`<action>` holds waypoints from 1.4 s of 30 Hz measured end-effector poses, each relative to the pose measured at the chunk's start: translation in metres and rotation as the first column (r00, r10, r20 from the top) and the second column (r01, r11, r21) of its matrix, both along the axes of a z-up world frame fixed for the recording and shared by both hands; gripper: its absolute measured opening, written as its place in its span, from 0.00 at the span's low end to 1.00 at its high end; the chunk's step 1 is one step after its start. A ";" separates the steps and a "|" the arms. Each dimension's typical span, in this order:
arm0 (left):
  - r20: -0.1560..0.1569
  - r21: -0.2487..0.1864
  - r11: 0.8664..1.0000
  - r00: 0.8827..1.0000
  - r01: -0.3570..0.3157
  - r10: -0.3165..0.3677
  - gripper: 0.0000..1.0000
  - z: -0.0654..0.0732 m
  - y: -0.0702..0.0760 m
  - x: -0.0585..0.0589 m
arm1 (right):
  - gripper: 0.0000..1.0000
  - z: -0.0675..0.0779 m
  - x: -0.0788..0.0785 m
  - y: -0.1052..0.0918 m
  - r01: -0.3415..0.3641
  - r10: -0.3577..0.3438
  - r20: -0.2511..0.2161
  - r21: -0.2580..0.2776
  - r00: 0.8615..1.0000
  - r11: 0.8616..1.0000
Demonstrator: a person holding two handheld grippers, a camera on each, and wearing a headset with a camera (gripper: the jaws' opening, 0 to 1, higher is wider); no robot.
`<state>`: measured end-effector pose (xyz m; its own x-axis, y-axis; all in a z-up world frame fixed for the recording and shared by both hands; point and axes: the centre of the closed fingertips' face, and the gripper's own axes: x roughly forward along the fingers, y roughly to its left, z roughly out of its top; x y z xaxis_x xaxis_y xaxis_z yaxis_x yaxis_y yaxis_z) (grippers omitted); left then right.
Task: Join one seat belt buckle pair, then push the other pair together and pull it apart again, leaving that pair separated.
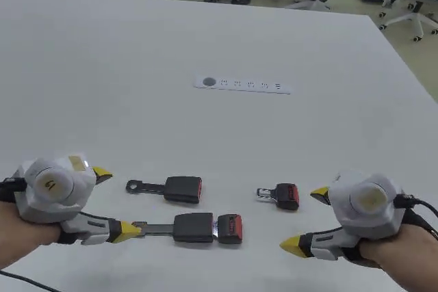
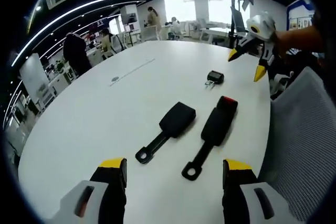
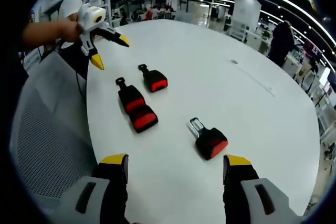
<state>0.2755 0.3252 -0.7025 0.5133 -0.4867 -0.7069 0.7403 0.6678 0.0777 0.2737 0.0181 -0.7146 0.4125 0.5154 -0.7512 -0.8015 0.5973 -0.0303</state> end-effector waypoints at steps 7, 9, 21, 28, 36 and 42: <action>-0.003 -0.043 0.997 0.998 -0.064 0.064 0.91 0.000 0.013 -0.023 | 0.79 0.003 -0.007 -0.002 0.058 -0.059 0.024 0.045 0.998 0.997; -0.005 -0.053 0.995 0.996 -0.084 0.084 0.91 0.002 0.018 -0.028 | 0.82 -0.001 -0.009 -0.003 0.079 -0.080 0.001 0.056 0.997 0.995; -0.009 -0.105 0.982 0.988 -0.156 0.156 1.00 0.006 0.028 -0.038 | 0.99 0.015 -0.014 0.008 0.113 -0.117 0.020 0.144 0.993 0.983; -0.018 -0.127 0.975 0.984 -0.179 0.179 1.00 0.006 0.032 -0.041 | 0.99 0.016 -0.020 0.008 0.120 -0.124 0.023 0.132 0.992 0.984; -0.014 -0.131 0.973 0.981 -0.191 0.191 1.00 0.007 0.032 -0.044 | 0.99 0.018 -0.024 0.005 0.130 -0.135 0.028 0.127 0.990 0.983; -0.021 -0.131 0.973 0.982 -0.189 0.188 1.00 0.003 0.032 -0.047 | 0.99 0.020 -0.026 0.003 0.139 -0.145 0.038 0.124 0.989 0.983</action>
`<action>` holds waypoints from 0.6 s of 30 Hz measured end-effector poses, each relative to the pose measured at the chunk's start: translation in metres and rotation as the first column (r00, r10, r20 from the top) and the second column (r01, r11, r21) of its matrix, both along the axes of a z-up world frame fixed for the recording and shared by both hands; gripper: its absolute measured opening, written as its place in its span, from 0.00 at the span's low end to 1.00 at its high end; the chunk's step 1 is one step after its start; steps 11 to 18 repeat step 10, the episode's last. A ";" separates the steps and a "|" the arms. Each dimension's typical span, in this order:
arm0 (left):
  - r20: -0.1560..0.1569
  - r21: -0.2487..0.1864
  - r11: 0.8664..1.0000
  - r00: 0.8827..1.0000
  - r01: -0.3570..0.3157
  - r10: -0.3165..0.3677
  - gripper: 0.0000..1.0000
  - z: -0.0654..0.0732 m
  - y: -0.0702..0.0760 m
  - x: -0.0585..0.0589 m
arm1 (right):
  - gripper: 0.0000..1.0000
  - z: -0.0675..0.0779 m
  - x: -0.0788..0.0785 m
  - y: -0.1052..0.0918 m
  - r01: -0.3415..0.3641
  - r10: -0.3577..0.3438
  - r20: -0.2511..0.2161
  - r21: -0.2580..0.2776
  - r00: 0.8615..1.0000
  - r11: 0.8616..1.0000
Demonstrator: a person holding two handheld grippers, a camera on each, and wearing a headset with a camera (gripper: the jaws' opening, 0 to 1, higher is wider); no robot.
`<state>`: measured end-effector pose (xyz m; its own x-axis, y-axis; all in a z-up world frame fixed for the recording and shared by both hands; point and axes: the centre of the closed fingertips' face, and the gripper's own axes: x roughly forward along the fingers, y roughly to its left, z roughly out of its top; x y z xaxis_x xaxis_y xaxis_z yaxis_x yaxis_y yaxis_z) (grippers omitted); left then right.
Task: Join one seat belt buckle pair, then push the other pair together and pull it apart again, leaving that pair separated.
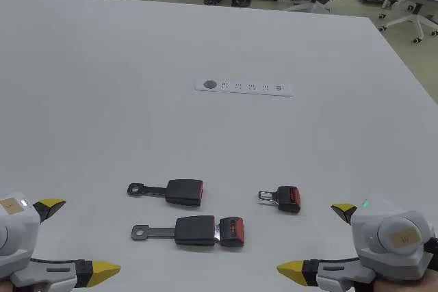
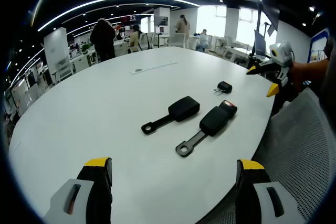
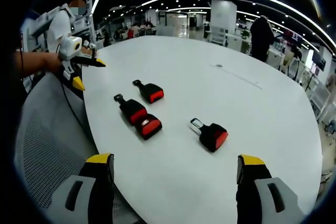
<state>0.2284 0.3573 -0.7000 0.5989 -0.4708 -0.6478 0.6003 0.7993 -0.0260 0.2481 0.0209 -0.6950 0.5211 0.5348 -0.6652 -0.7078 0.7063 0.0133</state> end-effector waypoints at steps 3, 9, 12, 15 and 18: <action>0.008 -0.002 1.000 1.000 -0.002 0.002 1.00 0.002 -0.001 0.000 | 0.99 0.002 0.000 0.000 0.003 -0.003 0.009 0.001 1.000 1.000; 0.016 -0.005 1.000 1.000 -0.005 0.005 1.00 0.001 0.002 0.001 | 0.99 0.005 0.000 0.006 -0.005 0.004 0.035 0.005 0.999 1.000; 0.010 -0.003 1.000 1.000 -0.007 0.007 1.00 0.000 0.003 0.000 | 0.99 0.005 0.000 0.007 -0.006 0.006 0.040 0.003 0.999 1.000; 0.010 -0.003 1.000 1.000 -0.007 0.007 1.00 0.000 0.003 0.000 | 0.99 0.005 0.000 0.007 -0.006 0.006 0.040 0.003 0.999 1.000; 0.010 -0.003 1.000 1.000 -0.007 0.007 1.00 0.000 0.003 0.000 | 0.99 0.005 0.000 0.007 -0.006 0.006 0.040 0.003 0.999 1.000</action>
